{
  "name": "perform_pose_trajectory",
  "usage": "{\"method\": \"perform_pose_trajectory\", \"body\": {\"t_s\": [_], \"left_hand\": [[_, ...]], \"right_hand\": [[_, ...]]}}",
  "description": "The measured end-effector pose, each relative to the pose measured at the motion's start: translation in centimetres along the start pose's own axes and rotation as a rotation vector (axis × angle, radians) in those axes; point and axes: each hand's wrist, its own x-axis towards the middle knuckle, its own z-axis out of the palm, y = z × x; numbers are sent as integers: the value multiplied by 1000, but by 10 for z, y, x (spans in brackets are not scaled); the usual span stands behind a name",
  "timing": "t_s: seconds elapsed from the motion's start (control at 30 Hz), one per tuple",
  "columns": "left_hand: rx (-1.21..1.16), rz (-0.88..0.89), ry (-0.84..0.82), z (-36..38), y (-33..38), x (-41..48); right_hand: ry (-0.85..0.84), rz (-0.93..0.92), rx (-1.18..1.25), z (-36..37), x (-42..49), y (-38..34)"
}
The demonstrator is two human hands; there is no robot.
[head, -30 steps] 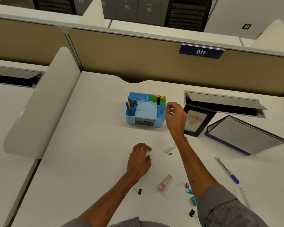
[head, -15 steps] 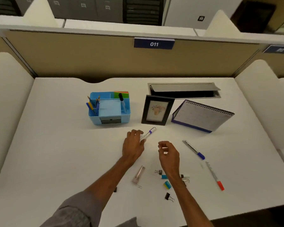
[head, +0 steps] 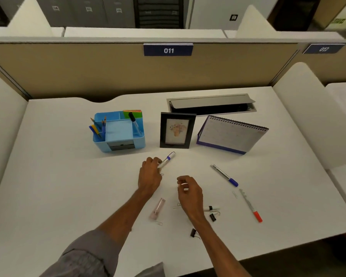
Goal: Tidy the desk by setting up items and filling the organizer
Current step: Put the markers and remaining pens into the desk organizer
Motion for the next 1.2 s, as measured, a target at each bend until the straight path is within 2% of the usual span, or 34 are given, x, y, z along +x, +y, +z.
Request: {"method": "perform_pose_trajectory", "body": {"t_s": [0.13,0.33,0.57,0.73,0.83,1.07,1.2], "left_hand": [[-117,-16,53,1,-2,-18],[-296,60,132,9,-12,-55],[-401,-38,184,-8,-25,-64],[-423,-17,256,-24,-33,-56],[-465,-10,291,-31,-40,-51],[-387,-32,215,-37,-66,-47],[-338,-17,133,-30,-81,-50]], "right_hand": [[-10,48,87,4,12,-19],[-25,20,186,8,33,-62],[66,-3,190,26,49,-98],[-49,-114,144,40,57,-118],[-58,-236,89,45,66,-137],[149,-394,97,51,120,-199],[170,-422,101,72,147,-216]]}}
